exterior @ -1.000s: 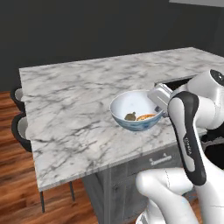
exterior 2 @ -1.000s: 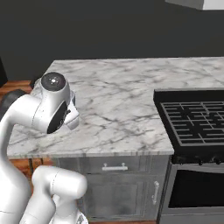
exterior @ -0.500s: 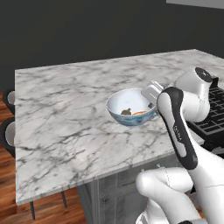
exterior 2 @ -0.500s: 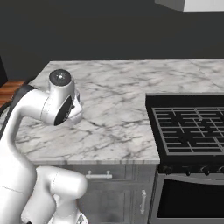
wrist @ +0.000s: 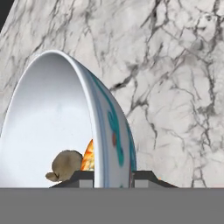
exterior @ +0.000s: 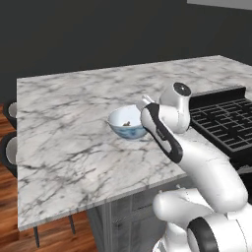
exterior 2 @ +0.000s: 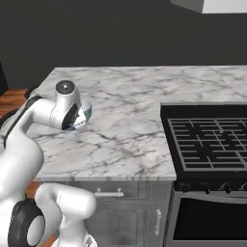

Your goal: The microwave is finished heating the shrimp and garlic. Take the bowl containing the food and place it on the dining counter.

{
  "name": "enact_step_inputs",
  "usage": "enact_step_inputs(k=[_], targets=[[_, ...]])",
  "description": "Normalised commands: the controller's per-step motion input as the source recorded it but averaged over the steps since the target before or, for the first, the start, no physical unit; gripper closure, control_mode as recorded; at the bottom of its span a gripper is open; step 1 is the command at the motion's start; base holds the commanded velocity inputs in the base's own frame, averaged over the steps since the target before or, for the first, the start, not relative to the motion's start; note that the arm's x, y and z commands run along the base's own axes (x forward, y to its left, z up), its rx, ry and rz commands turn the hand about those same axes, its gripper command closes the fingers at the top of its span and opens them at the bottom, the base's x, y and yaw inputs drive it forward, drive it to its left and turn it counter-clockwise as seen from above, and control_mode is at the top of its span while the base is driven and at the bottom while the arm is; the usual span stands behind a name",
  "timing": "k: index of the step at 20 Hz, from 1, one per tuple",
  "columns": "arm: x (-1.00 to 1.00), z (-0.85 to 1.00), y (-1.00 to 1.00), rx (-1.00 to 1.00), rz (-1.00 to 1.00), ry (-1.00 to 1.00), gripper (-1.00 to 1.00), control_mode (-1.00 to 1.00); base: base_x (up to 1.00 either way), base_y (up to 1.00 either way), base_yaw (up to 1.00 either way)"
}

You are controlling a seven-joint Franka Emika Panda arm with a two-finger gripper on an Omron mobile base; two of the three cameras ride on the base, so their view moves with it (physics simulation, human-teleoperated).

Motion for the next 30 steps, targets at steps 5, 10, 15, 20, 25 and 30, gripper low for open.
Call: enact_step_inputs(k=[5,10,15,20,25,30], targets=[[0.69,-0.44,0.45,0.16,-0.06,0.06,1.0,-1.0,0.0,0.0,0.0],[0.65,-0.37,0.53,0.0,0.0,0.02,1.0,-1.0,0.0,0.0,0.0],[0.78,-0.75,0.38,-0.15,0.0,0.0,1.0,-1.0,0.0,0.0,0.0],[0.63,-0.76,0.2,-0.09,0.0,0.0,1.0,-1.0,0.0,0.0,0.0],[0.24,-0.22,0.01,0.0,0.0,0.0,1.0,-1.0,0.0,0.0,0.0],[0.01,0.09,0.0,0.0,0.0,0.01,-1.0,-1.0,0.0,0.0,0.0]])
